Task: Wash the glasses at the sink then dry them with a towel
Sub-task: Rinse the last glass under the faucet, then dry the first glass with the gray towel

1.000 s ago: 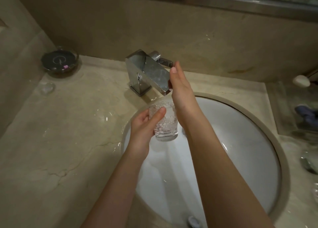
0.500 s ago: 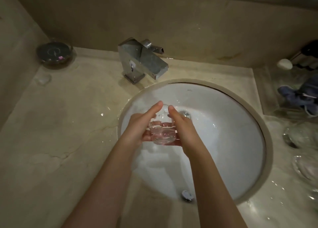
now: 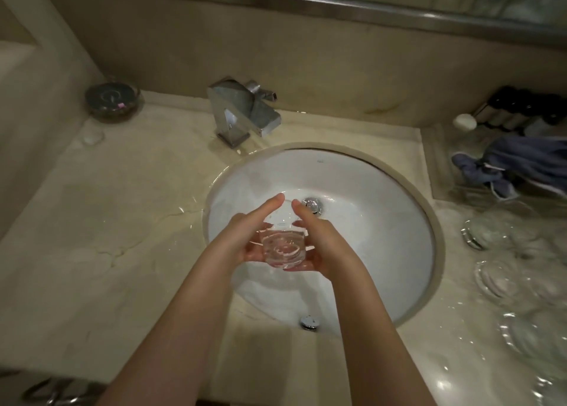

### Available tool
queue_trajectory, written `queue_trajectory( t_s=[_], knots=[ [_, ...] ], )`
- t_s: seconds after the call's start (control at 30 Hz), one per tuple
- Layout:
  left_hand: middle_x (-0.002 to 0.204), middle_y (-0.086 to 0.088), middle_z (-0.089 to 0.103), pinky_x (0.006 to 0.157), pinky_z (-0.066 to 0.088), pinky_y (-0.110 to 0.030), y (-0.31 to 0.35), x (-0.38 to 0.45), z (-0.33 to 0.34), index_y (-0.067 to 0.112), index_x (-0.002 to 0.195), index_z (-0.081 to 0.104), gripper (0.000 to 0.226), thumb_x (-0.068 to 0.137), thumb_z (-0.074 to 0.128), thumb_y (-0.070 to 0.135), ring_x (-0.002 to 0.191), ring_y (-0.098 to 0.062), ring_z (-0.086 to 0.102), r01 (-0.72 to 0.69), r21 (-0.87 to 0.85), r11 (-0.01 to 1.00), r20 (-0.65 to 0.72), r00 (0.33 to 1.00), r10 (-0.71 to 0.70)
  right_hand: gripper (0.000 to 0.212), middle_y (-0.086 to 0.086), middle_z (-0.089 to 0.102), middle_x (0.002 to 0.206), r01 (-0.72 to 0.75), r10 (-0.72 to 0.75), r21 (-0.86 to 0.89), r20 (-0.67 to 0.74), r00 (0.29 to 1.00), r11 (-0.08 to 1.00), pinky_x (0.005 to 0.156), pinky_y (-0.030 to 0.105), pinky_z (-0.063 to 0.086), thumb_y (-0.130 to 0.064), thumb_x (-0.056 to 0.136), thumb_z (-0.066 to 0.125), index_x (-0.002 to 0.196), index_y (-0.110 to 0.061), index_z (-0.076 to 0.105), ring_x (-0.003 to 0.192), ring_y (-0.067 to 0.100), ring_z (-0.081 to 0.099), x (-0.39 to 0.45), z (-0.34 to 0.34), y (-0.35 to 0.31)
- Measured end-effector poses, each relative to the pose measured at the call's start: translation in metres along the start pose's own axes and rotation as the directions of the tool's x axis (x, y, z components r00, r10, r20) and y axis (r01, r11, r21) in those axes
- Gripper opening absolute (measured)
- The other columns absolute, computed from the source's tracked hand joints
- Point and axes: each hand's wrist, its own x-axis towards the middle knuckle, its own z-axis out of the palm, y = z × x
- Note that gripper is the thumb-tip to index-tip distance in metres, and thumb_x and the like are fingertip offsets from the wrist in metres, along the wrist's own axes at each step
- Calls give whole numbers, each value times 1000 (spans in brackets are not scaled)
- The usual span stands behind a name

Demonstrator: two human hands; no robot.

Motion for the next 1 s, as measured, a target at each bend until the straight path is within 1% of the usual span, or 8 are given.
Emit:
queue_trajectory(
  t_s=[0.17,0.33,0.5,0.6,0.7,0.77,0.83,1.0],
  knots=[
    [98,-9,73,51,53,-25,9,-30,14,7,107,66,65,70,76,59,63,-19,72,-103,37,994,-41,994,105,38,8,68,105,160,-161,29,36,986,987,77,40,60,-55,93,50,110,-22,59,89,28,72,-23,-13,4],
    [101,-6,73,59,55,-26,13,-59,31,16,101,71,46,73,77,51,84,-24,74,-240,23,971,-25,970,240,42,5,66,117,324,-326,60,19,945,944,89,48,56,-55,96,45,124,-26,58,94,26,72,-46,-20,10],
    [102,-4,74,60,54,-22,15,-88,43,18,100,72,35,75,77,41,78,-16,72,-373,-52,927,-11,928,373,42,2,63,122,441,-439,113,-48,897,890,88,59,53,-52,96,48,127,-25,56,103,28,68,-67,-21,9],
    [103,-6,74,68,57,-27,15,-99,46,17,105,70,50,63,78,43,84,-19,72,-422,-95,902,3,906,424,43,2,63,122,463,-452,193,-104,886,865,92,57,51,-48,94,53,128,-22,49,104,29,68,-76,-18,11],
    [102,-3,73,78,57,-31,14,-106,43,21,111,66,60,56,76,45,94,-21,71,-459,-115,881,39,884,466,45,2,71,107,510,-485,231,-158,860,829,93,59,50,-53,88,59,121,-24,52,100,29,69,-85,-12,16],
    [104,2,71,72,55,-22,11,-111,41,23,117,63,63,59,74,44,91,-14,71,-487,-130,864,83,863,499,50,0,74,98,532,-494,260,-199,846,806,92,61,49,-55,82,63,118,-21,54,100,30,69,-91,-6,20],
    [106,3,69,69,51,-16,7,-115,39,24,123,60,65,62,73,42,87,-7,69,-506,-152,849,127,842,524,53,1,73,101,555,-501,283,-244,830,782,94,60,49,-55,80,67,116,-18,54,102,28,68,-98,0,24],
    [114,-3,67,68,55,-32,-6,-121,43,33,125,56,55,75,78,36,91,-17,71,-476,-251,843,239,813,531,57,12,67,112,598,-503,296,-339,795,745,93,47,52,-54,70,69,109,-14,56,102,27,67,-116,7,32]
  ],
)
